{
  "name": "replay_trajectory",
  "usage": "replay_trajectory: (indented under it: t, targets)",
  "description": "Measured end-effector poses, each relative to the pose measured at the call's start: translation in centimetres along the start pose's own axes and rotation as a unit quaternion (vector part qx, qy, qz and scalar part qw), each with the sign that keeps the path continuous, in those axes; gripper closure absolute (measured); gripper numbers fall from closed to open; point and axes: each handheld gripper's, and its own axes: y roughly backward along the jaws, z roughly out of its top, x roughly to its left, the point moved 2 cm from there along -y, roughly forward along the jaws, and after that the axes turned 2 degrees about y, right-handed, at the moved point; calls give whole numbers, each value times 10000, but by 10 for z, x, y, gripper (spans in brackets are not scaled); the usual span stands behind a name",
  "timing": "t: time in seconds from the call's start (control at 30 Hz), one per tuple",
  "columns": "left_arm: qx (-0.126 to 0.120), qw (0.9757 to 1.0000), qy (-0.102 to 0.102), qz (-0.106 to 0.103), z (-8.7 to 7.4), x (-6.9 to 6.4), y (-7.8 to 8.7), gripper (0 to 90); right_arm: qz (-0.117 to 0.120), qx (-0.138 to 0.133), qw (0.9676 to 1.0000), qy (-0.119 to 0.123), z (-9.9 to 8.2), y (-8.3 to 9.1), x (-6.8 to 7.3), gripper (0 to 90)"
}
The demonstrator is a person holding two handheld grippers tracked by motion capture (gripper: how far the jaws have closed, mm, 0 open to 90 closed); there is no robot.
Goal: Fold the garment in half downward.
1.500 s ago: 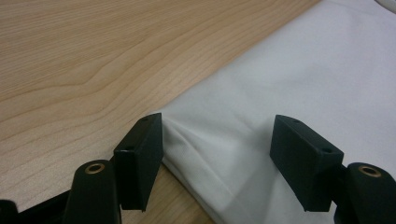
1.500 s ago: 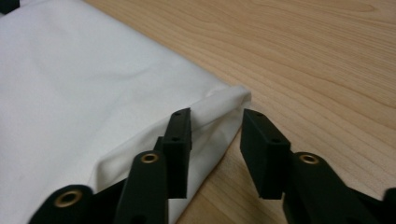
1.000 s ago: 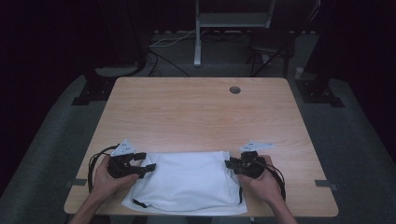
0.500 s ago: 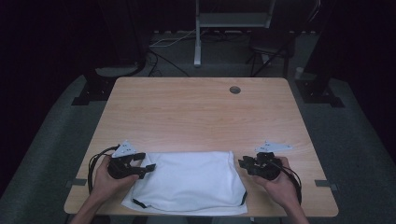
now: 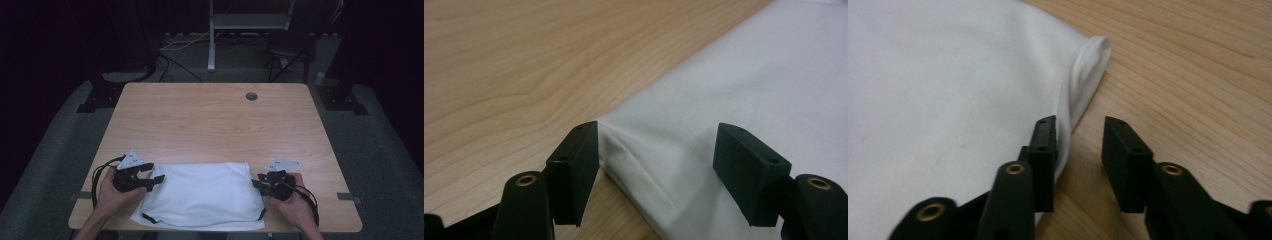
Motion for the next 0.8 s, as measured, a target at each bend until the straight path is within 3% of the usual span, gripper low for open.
replay_trajectory:
  t: [0.1, 0.17, 0.27, 0.4, 0.5, 0.57, 0.63, 0.8]
  targets:
    - [-21, 10000, 29, -93, -4, -1, 13, 349, 44, -41, 10000, -19, 0, 4, 3, 565]
    - [11, 9998, 51, -205, -9, -5, 20, 346, 266, -162, 9995, -39, -1, 10, 8, 507]
    - [136, 9989, 52, -447, -18, -14, 29, 334, 349, -57, 9994, 44, -6, 10, 15, 479]
    - [254, 9981, 8, -565, -29, -26, 32, 334, 415, 54, 9990, 160, -15, 6, 25, 463]
    - [388, 9982, -102, -457, -35, -32, 27, 335, 295, 12, 9993, 231, -16, 6, 30, 478]
    - [325, 9986, -205, -356, -35, -34, 23, 334, 228, 2, 9991, 345, -15, 4, 31, 476]
    - [383, 9986, -299, -191, -31, -33, 19, 335, 116, -2, 9989, 461, -13, 3, 33, 476]
    - [408, 9981, -459, -53, -22, -26, 8, 336, -106, -29, 9982, 597, -6, -3, 32, 482]
